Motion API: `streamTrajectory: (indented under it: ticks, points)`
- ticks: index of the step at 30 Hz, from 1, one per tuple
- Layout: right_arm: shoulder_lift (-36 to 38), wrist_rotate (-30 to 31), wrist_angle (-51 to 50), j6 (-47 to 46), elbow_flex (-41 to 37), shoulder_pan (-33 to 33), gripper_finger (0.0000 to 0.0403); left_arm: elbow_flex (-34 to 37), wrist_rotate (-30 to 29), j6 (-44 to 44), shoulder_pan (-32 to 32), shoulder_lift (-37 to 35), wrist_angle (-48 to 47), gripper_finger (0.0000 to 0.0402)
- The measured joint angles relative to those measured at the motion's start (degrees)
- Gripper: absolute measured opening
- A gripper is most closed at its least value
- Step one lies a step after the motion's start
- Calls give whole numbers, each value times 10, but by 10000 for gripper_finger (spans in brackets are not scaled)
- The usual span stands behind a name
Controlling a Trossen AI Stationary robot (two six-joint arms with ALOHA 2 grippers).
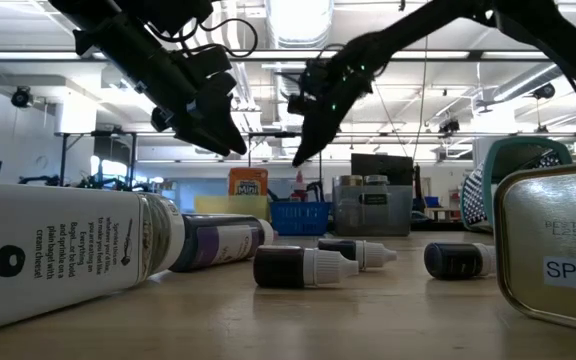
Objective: Pick & Place Kitchen Items
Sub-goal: Put the red seasoning can into the black bin
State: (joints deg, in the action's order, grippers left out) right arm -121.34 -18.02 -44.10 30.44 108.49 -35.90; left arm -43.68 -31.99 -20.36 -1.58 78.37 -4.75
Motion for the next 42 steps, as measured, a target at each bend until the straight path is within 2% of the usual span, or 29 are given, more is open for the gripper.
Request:
streamTrajectory:
  ticks: [10, 20, 32, 42]
  points:
    - [1, 0, -207, 2, 154, 1, 177, 0, 0, 0, 0, 0, 0, 273]
    - [1, 1, -356, 0, 240, 23, 104, 0, 0, 0, 0, 0, 0, 273]
    - [51, 2, -407, 0, 253, 90, 12, 0, 0, 0, 0, 0, 0, 273]
    - [135, 13, -405, -17, 218, 184, 9, 0, 0, 0, 0, 0, 0, 273]
